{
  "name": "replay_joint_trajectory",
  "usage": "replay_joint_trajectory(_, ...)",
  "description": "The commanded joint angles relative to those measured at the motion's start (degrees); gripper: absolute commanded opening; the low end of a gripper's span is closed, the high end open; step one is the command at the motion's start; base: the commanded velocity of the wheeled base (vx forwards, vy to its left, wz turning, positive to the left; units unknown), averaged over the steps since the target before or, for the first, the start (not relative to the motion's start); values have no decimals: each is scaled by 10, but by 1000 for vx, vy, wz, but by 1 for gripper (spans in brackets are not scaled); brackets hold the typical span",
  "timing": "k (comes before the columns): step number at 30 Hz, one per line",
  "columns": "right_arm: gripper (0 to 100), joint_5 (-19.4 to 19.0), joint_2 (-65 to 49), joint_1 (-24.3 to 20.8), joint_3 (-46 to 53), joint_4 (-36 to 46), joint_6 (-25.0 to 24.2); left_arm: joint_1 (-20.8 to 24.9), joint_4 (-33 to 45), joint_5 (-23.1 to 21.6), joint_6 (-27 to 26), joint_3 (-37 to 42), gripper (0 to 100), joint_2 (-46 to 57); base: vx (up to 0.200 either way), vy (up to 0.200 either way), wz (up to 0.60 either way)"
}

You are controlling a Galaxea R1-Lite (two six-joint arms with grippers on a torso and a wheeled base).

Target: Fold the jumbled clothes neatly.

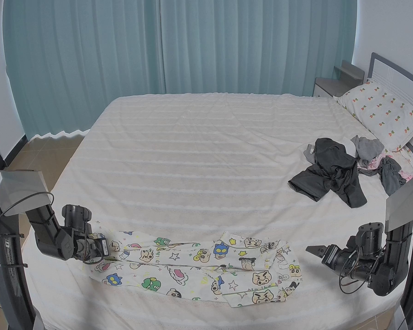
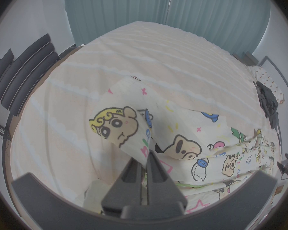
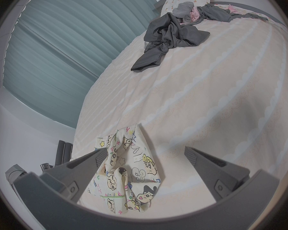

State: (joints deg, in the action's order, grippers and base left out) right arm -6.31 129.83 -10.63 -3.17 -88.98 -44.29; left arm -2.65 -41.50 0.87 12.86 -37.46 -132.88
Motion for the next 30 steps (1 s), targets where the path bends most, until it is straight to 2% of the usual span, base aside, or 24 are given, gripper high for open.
replay_joint_trajectory(1, 100, 0, -1, 0, 0, -8, 0, -24, -1, 0, -1, 1, 0, 24, 0, 0, 0)
replay_joint_trajectory(10, 100, 0, 0, 0, 0, -8, 0, -78, 55, -11, -6, -3, 0, 85, 0, 0, 0)
replay_joint_trajectory(16, 100, 0, 0, 0, -1, -8, 0, -154, 81, -13, -86, -21, 0, 109, 0, 0, 0)
replay_joint_trajectory(22, 100, 0, -1, 0, -1, -8, 0, -203, 136, -13, -93, -72, 0, 135, 0, 0, 0)
replay_joint_trajectory(28, 100, 0, 0, 1, -1, -8, 0, -213, 199, -11, -92, -107, 0, 168, 0, 0, 0)
replay_joint_trajectory(30, 100, 0, 1, 1, -2, -8, 0, -187, 222, -9, -88, -98, 0, 196, 0, 0, 0)
